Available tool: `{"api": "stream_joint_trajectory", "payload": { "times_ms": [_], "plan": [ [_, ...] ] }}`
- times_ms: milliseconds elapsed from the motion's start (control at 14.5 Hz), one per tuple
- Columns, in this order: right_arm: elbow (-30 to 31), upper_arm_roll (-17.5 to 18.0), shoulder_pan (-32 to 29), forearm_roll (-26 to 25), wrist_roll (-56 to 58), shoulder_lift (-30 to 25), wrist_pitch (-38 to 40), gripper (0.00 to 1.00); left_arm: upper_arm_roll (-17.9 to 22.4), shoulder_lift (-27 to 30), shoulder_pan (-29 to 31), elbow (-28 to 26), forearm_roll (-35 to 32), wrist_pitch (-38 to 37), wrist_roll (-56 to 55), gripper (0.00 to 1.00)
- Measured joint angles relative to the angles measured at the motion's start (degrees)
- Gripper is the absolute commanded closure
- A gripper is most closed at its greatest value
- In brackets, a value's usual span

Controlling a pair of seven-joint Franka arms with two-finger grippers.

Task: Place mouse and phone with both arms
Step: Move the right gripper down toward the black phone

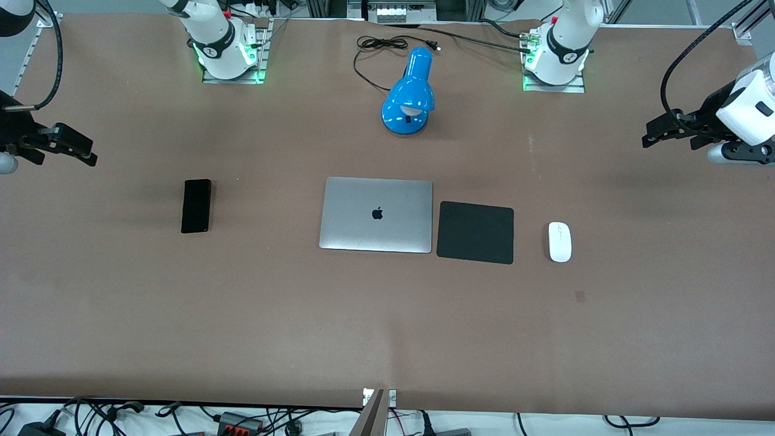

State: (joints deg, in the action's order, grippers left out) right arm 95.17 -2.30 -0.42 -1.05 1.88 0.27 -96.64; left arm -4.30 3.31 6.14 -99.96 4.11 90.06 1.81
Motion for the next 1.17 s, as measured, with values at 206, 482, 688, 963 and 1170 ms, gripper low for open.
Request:
{"api": "stream_joint_trajectory", "payload": {
  "times_ms": [206, 482, 688, 963, 1170],
  "plan": [
    [0.00, 0.00, 0.00, 0.00, 0.00, 0.00, 0.01, 0.00, 0.00, 0.00, 0.00, 0.00, 0.00, 0.00, 0.00, 0.00],
    [0.06, 0.02, 0.05, 0.00, 0.00, 0.08, 0.01, 0.00, 0.00, 0.00, 0.00, 0.00, 0.00, 0.00, 0.02, 0.00],
    [0.45, 0.06, 0.65, 0.01, 0.01, 1.29, 0.01, 0.00, 0.00, 0.00, 0.00, 0.00, 0.00, 0.00, 0.03, 0.00],
    [1.25, 0.05, 0.97, 0.00, 0.01, 6.02, -0.42, 0.00, 0.00, 0.00, 0.00, 0.02, 0.00, 0.00, 0.03, 0.00],
    [3.37, 0.04, 0.97, 0.00, 0.01, 10.81, -5.66, 0.00, 0.00, 0.00, 0.00, 0.04, 0.00, 0.00, 0.04, 0.00]
  ]
}}
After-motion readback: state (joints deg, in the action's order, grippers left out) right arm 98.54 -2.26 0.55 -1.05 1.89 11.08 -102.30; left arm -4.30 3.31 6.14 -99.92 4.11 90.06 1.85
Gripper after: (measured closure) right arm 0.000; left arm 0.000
